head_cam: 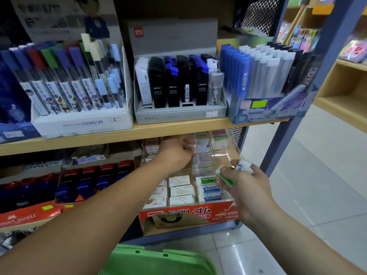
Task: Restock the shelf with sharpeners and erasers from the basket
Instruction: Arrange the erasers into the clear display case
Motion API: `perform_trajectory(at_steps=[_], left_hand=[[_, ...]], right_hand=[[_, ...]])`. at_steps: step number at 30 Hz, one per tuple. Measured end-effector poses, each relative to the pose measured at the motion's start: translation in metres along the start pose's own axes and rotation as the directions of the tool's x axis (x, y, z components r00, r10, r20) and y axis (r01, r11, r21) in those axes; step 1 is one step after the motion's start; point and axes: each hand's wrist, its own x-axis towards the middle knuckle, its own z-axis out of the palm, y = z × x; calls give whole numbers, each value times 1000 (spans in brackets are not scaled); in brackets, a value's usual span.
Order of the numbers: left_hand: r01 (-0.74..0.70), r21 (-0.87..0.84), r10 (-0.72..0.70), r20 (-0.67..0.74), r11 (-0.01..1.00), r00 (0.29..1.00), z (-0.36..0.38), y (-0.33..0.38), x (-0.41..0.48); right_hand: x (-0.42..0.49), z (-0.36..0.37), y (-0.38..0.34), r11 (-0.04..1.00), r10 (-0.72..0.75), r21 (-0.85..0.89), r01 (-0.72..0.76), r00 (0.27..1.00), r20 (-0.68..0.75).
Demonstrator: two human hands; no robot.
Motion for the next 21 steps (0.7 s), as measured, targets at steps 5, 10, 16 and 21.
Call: perform_trajectory(at_steps=[5,10,16,21], left_hand=[[-93,269,78,64,959,995,11,0,12],[-197,457,127,180,867,976,14,-3,18],[-256,317,177,255,913,950,6,-12,20],[-288,307,187,318,907,930,-1,-12,12]], right_hand=[[2,-7,-1,1000,27,8,-27,1000,5],[1,-7,-1,999,32,-7,-32,999,33],[-2,-5,-3,1000,23,-11,-23,999,40],[-2,-4,-1,1000,26,16,-27,998,49]])
